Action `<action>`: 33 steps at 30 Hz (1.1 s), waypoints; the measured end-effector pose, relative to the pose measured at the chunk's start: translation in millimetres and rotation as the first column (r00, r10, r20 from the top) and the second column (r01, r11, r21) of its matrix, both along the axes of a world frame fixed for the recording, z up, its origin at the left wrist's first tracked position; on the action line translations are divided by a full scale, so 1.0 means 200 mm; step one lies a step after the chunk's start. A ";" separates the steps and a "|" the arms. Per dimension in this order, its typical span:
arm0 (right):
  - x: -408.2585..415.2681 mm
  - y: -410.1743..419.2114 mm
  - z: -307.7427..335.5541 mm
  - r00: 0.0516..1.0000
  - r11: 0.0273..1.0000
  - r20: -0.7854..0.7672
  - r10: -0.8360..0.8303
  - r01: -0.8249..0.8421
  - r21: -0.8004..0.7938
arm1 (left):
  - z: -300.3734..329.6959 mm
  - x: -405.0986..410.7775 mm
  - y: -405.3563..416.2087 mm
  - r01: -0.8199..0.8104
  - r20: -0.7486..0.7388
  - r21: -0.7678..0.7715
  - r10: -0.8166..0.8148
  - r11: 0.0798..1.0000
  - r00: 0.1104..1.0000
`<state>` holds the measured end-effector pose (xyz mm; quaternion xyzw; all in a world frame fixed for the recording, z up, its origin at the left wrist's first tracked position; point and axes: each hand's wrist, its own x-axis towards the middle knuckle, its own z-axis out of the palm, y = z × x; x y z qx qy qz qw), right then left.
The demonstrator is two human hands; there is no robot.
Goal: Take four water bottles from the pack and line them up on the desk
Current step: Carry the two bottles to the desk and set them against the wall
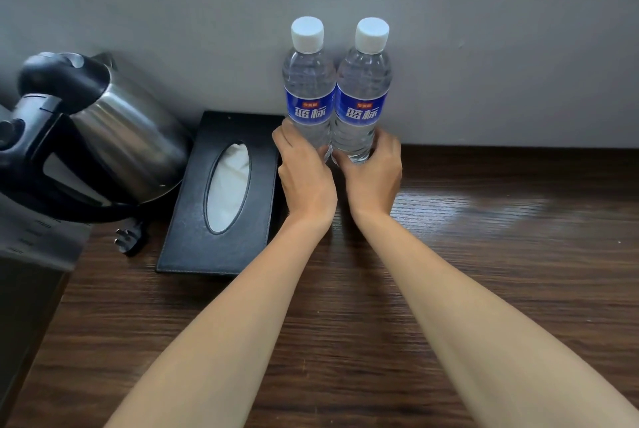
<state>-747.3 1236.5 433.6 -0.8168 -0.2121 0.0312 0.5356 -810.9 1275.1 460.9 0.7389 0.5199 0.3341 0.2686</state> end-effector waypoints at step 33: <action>-0.48 -1.17 0.77 0.883 0.945 -0.442 0.161 -0.266 -0.188 | 0.54 -0.77 -0.86 0.228 0.063 -0.466 -0.225 0.855 0.972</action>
